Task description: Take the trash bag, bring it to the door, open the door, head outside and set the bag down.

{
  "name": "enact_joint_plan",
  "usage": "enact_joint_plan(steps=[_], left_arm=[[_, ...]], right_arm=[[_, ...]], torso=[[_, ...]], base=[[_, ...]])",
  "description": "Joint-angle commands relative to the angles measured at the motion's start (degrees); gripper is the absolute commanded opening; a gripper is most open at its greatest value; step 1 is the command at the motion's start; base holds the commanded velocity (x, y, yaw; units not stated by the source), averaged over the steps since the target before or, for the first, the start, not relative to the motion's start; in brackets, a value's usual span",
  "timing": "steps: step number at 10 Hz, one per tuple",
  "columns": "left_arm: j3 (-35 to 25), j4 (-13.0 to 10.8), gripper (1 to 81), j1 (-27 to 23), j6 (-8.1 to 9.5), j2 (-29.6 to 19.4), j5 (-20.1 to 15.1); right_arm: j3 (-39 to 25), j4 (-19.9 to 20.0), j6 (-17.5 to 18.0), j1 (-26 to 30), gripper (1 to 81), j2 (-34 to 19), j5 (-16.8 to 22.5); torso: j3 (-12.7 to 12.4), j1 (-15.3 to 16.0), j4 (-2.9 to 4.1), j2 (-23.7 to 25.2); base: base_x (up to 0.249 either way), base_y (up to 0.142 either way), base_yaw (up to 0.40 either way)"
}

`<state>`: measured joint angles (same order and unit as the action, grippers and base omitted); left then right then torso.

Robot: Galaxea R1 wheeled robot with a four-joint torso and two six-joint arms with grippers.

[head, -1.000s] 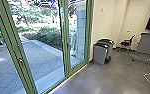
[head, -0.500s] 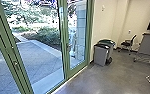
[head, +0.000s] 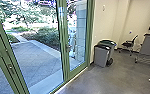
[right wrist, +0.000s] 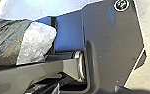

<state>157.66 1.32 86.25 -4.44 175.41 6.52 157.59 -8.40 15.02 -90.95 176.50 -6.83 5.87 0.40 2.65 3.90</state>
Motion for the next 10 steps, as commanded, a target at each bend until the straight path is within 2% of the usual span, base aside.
enact_joint_plan(steps=[1, 10], left_arm=[[-0.33, -0.88, 1.0, -2.44, -0.22, 0.47, -2.65], [-0.33, -0.79, 1.0, -2.44, -0.22, 0.47, -2.65]], right_arm=[[-0.1, -0.39, -0.43, 1.96, 81.1, 0.55, 3.31], [-0.01, -0.39, -0.43, 1.96, 81.1, 0.37, 3.31]], torso=[[0.0, 0.0, 0.0, 0.0], [0.0, 0.0, 0.0, 0.0]], base=[[0.171, 0.0, 0.0], [0.171, -0.08, 0.0]])
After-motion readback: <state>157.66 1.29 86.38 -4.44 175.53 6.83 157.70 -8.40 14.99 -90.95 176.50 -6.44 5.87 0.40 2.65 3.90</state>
